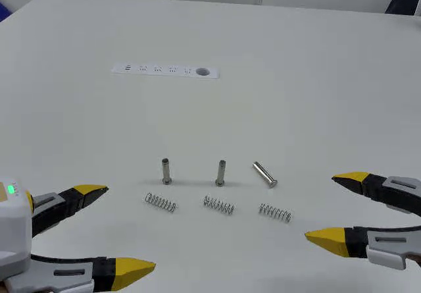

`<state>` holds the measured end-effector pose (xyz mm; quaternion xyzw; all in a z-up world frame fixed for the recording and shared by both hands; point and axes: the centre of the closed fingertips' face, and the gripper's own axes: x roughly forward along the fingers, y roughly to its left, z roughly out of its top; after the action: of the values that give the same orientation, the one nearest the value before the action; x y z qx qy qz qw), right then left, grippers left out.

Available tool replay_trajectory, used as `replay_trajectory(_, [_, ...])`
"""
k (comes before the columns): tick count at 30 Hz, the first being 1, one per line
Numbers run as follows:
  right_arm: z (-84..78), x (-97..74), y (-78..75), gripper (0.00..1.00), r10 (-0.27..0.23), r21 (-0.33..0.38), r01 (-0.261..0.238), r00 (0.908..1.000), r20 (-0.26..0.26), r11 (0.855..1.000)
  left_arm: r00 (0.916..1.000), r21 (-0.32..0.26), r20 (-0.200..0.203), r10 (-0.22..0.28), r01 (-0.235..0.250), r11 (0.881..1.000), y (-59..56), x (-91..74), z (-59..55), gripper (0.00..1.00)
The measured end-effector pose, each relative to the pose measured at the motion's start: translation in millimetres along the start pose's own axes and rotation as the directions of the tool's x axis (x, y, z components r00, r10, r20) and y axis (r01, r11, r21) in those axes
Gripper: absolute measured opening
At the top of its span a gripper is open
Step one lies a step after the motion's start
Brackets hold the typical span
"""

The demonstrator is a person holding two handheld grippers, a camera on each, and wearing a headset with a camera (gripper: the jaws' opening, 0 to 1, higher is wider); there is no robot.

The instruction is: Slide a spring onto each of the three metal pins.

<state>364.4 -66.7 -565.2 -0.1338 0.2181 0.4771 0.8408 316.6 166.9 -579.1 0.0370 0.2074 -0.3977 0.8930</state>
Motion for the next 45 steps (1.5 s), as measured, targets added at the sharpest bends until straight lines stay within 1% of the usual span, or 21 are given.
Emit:
replay_trajectory(3, [-0.3,0.4,-0.3,0.67,-0.004,0.004,0.004,1.0,-0.001,1.0,1.0,-0.003,0.002,0.002,-0.002,1.0,-0.3,0.0,-0.3,0.89])
replay_trajectory(5, [-0.1,0.4,0.0,0.67,-0.003,0.008,0.003,1.0,0.004,1.0,1.0,0.0,-0.004,0.001,-0.001,1.0,-0.9,0.1,-1.4,0.89])
replay_trajectory(7, [-1.5,0.0,0.7,0.67,-0.003,0.006,0.003,1.0,-0.002,1.0,1.0,0.001,-0.008,0.003,-0.003,1.0,-0.5,-0.1,-2.3,0.89])
replay_trajectory(11, [-4.6,0.7,-1.4,0.66,-0.01,0.023,0.01,0.9999,-0.008,1.0,0.9999,-0.007,0.0,0.011,-0.011,1.0,1.1,-0.7,-1.5,0.89])
replay_trajectory(16, [-3.1,2.8,-3.2,0.64,-0.016,0.036,0.016,0.9999,0.003,0.999,0.9999,-0.006,0.0,0.013,-0.013,1.0,1.1,0.5,-1.6,0.89])
replay_trajectory(20, [-3.6,4.7,-5.6,0.63,-0.018,0.037,0.018,0.9998,-0.009,0.999,0.9999,-0.006,-0.001,0.013,-0.013,1.0,2.2,2.0,-1.6,0.89])
replay_trajectory(23, [-1.2,5.3,-8.9,0.61,-0.024,0.041,0.024,0.9997,-0.007,0.999,0.9999,-0.012,0.003,0.015,-0.015,1.0,2.5,2.1,-1.4,0.89])
replay_trajectory(30, [3.1,11.3,-18.6,0.57,-0.037,0.044,0.038,0.9991,-0.023,0.998,0.9998,-0.017,0.003,0.019,-0.019,1.0,1.1,1.2,-2.9,0.88])
replay_trajectory(37, [12.1,21.1,-29.9,0.49,-0.048,0.03,0.049,0.998,-0.042,0.998,0.9997,-0.014,0.005,0.026,-0.026,1.0,2.0,0.2,-0.9,0.88])
replay_trajectory(45, [20.8,33.5,-41.7,0.43,-0.059,0.014,0.06,0.9961,-0.065,0.998,0.9994,-0.013,0.006,0.033,-0.033,0.999,2.1,-0.4,-0.1,0.88])
